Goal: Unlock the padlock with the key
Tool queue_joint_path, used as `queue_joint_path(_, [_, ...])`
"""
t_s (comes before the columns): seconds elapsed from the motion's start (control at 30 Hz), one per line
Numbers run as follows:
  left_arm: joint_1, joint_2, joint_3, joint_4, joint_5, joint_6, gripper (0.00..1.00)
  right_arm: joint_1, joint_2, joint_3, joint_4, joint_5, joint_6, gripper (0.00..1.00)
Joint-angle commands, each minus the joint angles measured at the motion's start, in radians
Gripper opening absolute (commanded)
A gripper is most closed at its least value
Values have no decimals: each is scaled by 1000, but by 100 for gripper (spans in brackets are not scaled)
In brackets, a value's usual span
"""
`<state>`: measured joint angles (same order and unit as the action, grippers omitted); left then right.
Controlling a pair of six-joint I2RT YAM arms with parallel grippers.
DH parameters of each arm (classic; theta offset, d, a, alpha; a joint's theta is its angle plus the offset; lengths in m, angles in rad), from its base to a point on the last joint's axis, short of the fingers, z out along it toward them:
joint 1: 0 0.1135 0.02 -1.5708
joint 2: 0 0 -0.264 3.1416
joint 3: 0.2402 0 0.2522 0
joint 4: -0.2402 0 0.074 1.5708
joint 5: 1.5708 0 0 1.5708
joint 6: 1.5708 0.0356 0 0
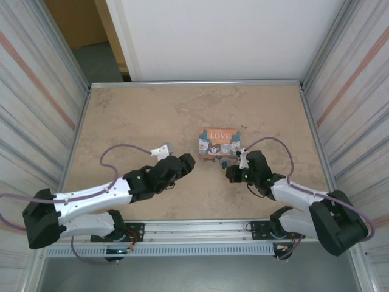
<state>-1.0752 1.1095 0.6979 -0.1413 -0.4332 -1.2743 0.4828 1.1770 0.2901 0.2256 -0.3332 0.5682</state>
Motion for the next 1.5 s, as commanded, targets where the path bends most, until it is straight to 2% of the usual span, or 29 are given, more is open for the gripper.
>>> queue_joint_path(0.0, [4, -33, 2, -90, -94, 63, 60, -28, 71, 7, -24, -134, 92, 0])
queue_joint_path(0.3, [6, -77, -28, -115, -122, 35, 61, -78, 118, 9, -17, -104, 121, 0])
queue_joint_path(0.47, [8, -101, -30, -146, -140, 30, 61, -79, 70, 6, -72, -45, 113, 15])
queue_joint_path(0.8, [33, -157, -45, -204, -167, 27, 62, -85, -68, 26, -225, -2, 74, 33])
queue_joint_path(0.9, [41, -175, -59, -209, -166, 30, 64, -92, -140, 42, -279, 12, 54, 44])
queue_joint_path(1.03, [51, -202, -90, -172, -150, 71, 67, -115, -216, 68, -314, -28, 38, 60])
queue_joint_path(1.23, [76, -234, -120, -127, -103, 135, 70, -136, -234, 100, -302, -92, 58, 84])
queue_joint_path(1.37, [120, -248, -140, -84, -23, 173, 72, -138, -229, 95, -247, -114, 92, 100])
queue_joint_path(1.47, [162, -249, -156, -48, 58, 191, 72, -141, -212, 96, -202, -144, 107, 99])
